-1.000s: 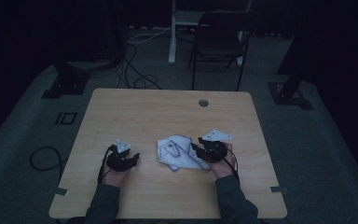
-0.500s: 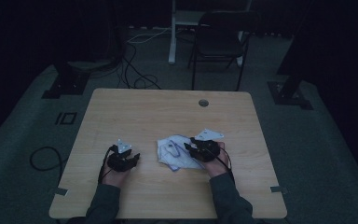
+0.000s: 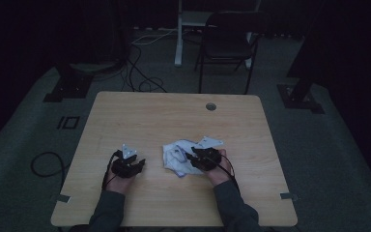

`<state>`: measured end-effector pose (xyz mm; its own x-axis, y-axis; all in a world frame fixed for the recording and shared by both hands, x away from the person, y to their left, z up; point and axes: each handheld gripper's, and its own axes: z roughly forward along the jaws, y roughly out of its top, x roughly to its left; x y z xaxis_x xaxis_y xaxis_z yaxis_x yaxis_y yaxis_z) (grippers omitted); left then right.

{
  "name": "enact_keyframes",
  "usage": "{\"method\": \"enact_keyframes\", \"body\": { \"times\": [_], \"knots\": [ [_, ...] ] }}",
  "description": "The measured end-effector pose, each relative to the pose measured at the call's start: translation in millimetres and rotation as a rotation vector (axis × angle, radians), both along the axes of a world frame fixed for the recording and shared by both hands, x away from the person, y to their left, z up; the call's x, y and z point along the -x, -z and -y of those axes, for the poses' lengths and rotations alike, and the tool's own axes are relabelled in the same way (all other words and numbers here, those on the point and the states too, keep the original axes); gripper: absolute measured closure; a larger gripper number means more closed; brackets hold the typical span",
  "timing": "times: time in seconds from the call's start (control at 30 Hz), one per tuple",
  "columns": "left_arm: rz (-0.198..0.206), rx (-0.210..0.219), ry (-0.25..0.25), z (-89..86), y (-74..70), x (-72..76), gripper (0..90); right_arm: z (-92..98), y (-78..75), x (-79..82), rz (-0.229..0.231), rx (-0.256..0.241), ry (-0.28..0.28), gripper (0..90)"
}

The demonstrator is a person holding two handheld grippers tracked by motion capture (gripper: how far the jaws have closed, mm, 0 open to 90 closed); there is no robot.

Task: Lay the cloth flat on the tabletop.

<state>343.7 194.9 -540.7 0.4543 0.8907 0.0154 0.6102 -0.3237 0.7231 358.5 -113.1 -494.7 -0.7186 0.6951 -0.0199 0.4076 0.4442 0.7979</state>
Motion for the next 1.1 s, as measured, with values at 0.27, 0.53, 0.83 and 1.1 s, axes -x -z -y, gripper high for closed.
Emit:
{"method": "enact_keyframes", "body": {
  "times": [0.27, 0.53, 0.83, 1.1],
  "knots": [
    [-0.006, 0.005, 0.022, 3.4, -1.1, 1.5, 62.9, -10.6, 11.8, -2.7, -0.040, 0.024, -0.022, 58.8],
    [0.016, 0.021, 0.027, 4.5, -5.5, 5.7, 63.0, -20.3, 19.9, -7.0, -0.079, 0.037, -0.038, 52.6],
    [0.027, 0.037, 0.073, 14.7, -9.8, 12.6, 64.9, -26.9, 26.6, -11.0, -0.097, 0.057, -0.057, 75.1],
    [0.027, 0.039, 0.155, 37.5, -9.9, 18.9, 67.2, -23.4, 19.0, -11.8, -0.057, 0.070, -0.042, 86.4]
  ]
}}
